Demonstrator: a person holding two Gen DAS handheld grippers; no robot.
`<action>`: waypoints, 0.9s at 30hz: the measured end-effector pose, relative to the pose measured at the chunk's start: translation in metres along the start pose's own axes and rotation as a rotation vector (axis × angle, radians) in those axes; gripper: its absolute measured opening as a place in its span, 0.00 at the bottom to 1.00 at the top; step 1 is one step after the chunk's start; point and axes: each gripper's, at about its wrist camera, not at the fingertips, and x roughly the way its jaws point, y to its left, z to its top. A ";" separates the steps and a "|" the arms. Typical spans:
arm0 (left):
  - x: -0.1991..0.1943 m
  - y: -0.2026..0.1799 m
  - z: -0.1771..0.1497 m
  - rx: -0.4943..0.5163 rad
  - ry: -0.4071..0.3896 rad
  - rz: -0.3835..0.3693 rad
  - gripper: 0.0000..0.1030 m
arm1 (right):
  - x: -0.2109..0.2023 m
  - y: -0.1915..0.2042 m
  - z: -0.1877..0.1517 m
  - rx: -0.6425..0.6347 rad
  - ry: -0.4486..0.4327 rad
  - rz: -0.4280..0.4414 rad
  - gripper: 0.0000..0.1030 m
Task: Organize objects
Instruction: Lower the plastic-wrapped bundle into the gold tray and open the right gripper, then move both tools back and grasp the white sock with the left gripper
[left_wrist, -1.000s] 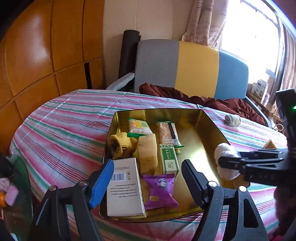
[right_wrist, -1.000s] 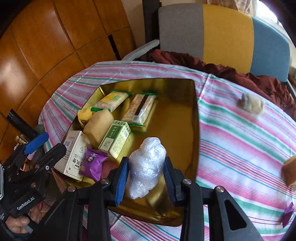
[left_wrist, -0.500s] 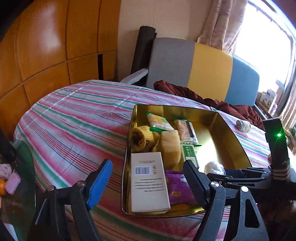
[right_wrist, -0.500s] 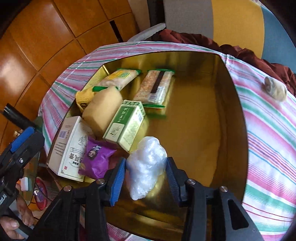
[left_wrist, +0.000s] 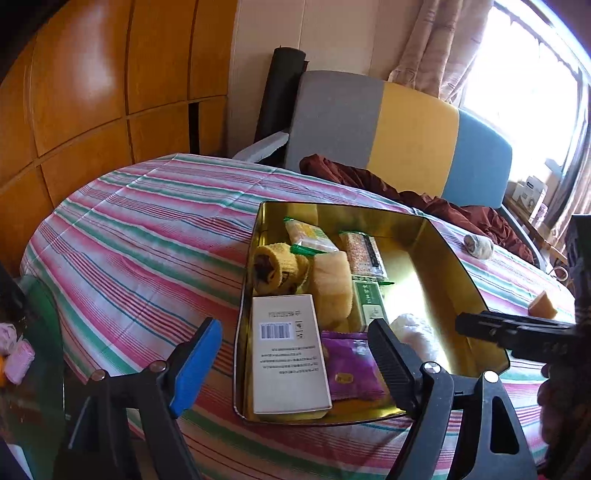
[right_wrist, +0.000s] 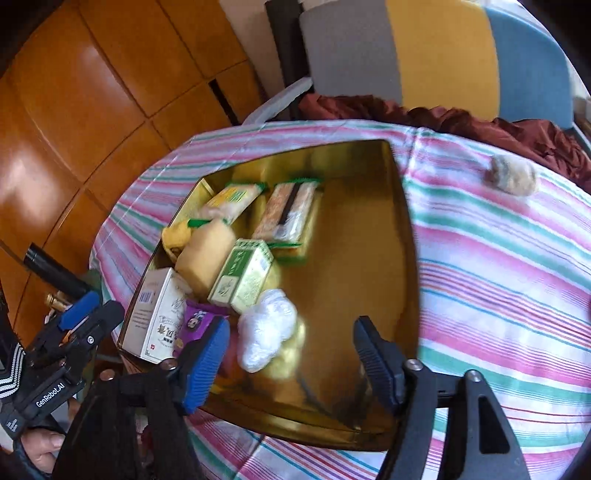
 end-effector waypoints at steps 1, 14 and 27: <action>0.000 -0.001 0.000 -0.002 0.000 -0.007 0.80 | -0.006 -0.005 0.001 0.007 -0.011 -0.010 0.71; 0.004 -0.036 0.008 0.070 0.020 -0.075 0.80 | -0.075 -0.125 -0.003 0.218 -0.096 -0.207 0.71; 0.006 -0.125 0.044 0.268 -0.006 -0.180 0.90 | -0.160 -0.299 -0.041 0.672 -0.317 -0.447 0.71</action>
